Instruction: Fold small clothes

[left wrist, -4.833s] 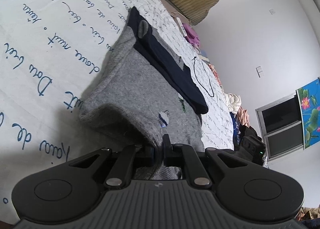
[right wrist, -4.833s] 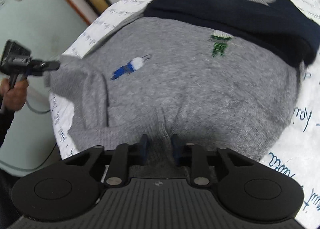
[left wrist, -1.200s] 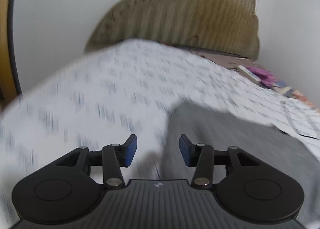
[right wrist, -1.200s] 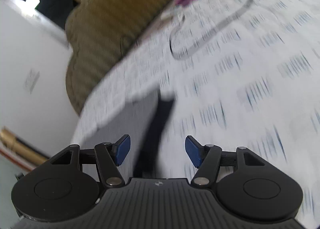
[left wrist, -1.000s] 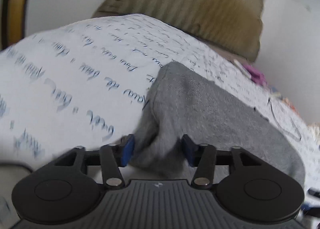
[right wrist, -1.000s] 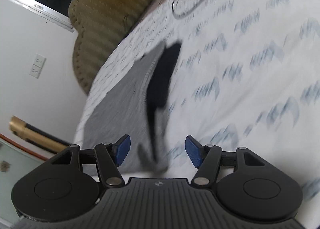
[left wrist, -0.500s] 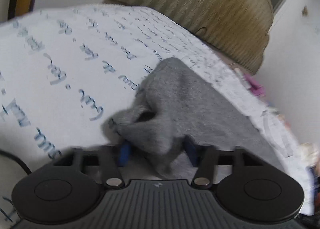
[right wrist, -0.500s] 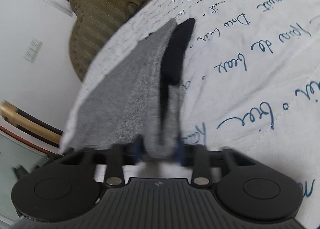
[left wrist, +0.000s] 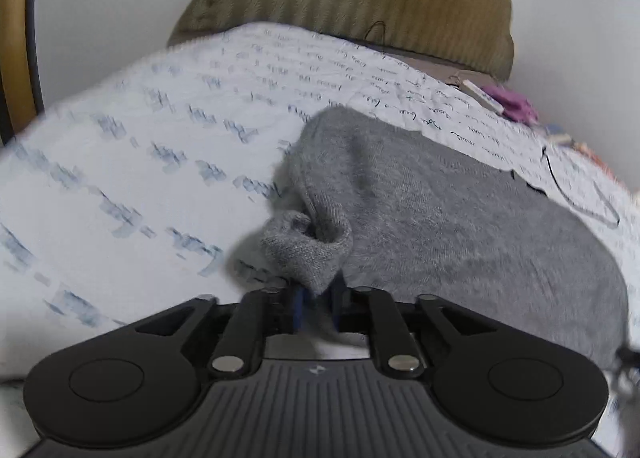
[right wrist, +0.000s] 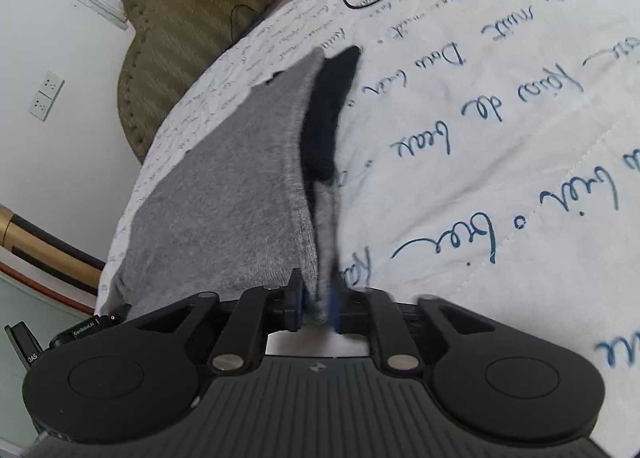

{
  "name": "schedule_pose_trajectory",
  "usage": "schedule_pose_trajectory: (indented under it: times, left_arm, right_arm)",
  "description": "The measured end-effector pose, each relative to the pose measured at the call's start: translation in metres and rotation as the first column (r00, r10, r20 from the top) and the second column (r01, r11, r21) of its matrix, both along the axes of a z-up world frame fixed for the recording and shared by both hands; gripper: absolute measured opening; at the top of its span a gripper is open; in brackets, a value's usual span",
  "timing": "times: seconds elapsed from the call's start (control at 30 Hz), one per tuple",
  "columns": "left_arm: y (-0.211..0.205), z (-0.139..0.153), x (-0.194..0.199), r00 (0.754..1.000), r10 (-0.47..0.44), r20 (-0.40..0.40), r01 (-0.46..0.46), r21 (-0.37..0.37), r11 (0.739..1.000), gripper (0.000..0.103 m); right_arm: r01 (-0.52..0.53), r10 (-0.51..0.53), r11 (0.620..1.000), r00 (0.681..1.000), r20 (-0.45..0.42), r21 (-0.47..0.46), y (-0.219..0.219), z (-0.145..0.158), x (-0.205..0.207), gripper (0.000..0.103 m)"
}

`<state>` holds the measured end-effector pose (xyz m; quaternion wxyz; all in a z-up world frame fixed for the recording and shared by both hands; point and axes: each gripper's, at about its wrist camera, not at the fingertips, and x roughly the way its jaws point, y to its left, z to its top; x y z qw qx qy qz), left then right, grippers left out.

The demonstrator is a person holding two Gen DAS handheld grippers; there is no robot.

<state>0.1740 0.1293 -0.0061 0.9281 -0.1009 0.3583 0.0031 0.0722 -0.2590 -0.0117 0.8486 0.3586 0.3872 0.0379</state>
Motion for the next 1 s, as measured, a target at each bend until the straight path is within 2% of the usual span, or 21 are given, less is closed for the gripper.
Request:
schedule_pose_trajectory:
  times: [0.03, 0.07, 0.1, 0.13, 0.17, 0.27, 0.33, 0.43, 0.53, 0.6, 0.73, 0.87, 1.0]
  left_arm:
    - [0.004, 0.008, -0.007, 1.000, 0.008, 0.030, -0.009, 0.019, 1.000, 0.039]
    - [0.007, 0.016, -0.013, 0.997, 0.024, 0.077, -0.026, 0.028, 0.999, 0.047]
    - [0.010, 0.024, -0.017, 0.992, 0.040, 0.123, -0.044, 0.036, 0.998, 0.065]
    - [0.011, 0.031, -0.017, 0.985, 0.057, 0.166, -0.066, 0.048, 0.997, 0.075]
    - [0.008, 0.037, -0.014, 0.977, 0.062, 0.204, -0.077, 0.067, 0.995, 0.075]
    - [-0.019, 0.043, 0.022, 0.972, -0.016, 0.236, -0.026, 0.172, 0.985, 0.075]
    - [-0.037, 0.035, 0.054, 0.977, -0.083, 0.197, 0.043, 0.200, 0.979, 0.075]
    - [-0.063, 0.014, 0.101, 0.986, -0.123, 0.110, 0.090, 0.267, 0.959, 0.075]
    - [-0.077, -0.004, 0.125, 0.982, -0.172, 0.081, 0.142, 0.296, 0.945, 0.074]
    - [-0.080, -0.019, 0.134, 0.984, -0.174, 0.043, 0.152, 0.308, 0.939, 0.075]
    - [-0.083, -0.028, 0.132, 0.980, -0.191, 0.055, 0.164, 0.319, 0.933, 0.075]
    - [-0.077, -0.029, 0.135, 0.981, -0.189, 0.051, 0.167, 0.284, 0.944, 0.075]
    - [-0.078, -0.029, 0.136, 0.980, -0.192, 0.052, 0.169, 0.293, 0.941, 0.076]
  right_arm:
    - [0.007, -0.007, 1.000, 1.000, 0.019, -0.004, -0.003, 0.008, -0.004, 0.023]
    - [0.020, -0.020, 1.000, 0.998, 0.055, -0.009, -0.006, 0.017, -0.008, 0.024]
    - [0.038, -0.036, 0.999, 0.996, 0.087, -0.016, -0.011, 0.027, -0.008, 0.029]
    - [0.056, -0.052, 0.998, 0.992, 0.114, -0.029, -0.015, 0.036, -0.007, 0.035]
    - [0.065, -0.058, 0.997, 0.989, 0.138, -0.050, -0.018, 0.043, -0.001, 0.042]
    - [0.034, -0.014, 0.991, 0.989, 0.147, -0.130, -0.014, 0.054, 0.040, 0.045]
    - [-0.007, 0.031, 0.980, 0.993, 0.117, -0.201, -0.008, 0.050, 0.077, 0.046]
    - [-0.011, 0.034, 0.957, 0.997, 0.076, -0.291, -0.004, 0.041, 0.125, 0.046]
    - [-0.035, 0.046, 0.926, 0.999, 0.020, -0.376, 0.002, 0.031, 0.160, 0.047]
    - [-0.045, 0.041, 0.905, 0.999, -0.019, -0.424, 0.006, 0.022, 0.176, 0.048]
    - [-0.065, 0.060, 0.880, 0.998, -0.025, -0.471, 0.012, 0.019, 0.184, 0.049]
    - [-0.099, 0.098, 0.841, 0.995, -0.031, -0.532, 0.021, 0.017, 0.184, 0.047]
    - [-0.095, 0.093, 0.843, 0.995, -0.030, -0.529, 0.018, 0.018, 0.184, 0.041]
